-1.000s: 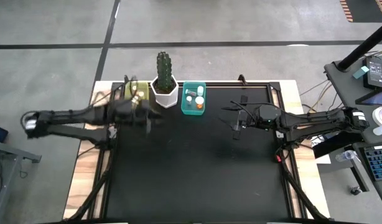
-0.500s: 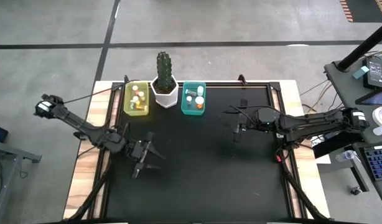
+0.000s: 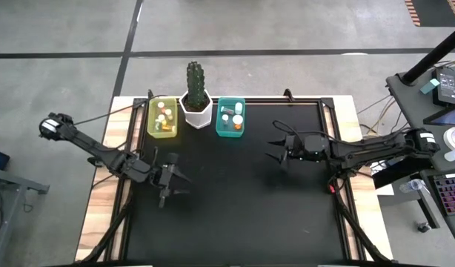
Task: Pick and place medicine bottles into bin by pill shape (circle, oval)
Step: Return to Home Position
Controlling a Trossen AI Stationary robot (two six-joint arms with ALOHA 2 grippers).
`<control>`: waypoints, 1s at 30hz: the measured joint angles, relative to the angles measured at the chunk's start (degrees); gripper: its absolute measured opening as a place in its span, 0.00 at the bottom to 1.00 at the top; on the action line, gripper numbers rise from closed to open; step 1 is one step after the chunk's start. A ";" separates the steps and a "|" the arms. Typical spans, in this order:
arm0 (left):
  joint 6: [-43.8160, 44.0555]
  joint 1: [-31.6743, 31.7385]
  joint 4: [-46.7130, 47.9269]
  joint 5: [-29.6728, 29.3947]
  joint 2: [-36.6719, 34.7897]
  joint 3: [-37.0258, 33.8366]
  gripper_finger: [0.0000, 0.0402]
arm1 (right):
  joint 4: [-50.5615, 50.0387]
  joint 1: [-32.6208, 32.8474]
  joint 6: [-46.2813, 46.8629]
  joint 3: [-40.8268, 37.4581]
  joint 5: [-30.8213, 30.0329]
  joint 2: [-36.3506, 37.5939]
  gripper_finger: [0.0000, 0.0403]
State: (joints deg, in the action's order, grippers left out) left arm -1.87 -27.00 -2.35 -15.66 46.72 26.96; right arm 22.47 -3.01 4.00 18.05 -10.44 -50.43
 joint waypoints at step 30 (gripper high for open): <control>-10.93 2.64 11.60 -7.45 -45.31 -11.16 0.40 | 10.38 -3.04 -11.58 -12.92 -0.08 22.49 0.46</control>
State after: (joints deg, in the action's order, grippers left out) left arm -12.80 -24.36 9.25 -23.12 1.41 15.80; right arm 32.85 -6.04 -7.58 5.12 -10.52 -27.95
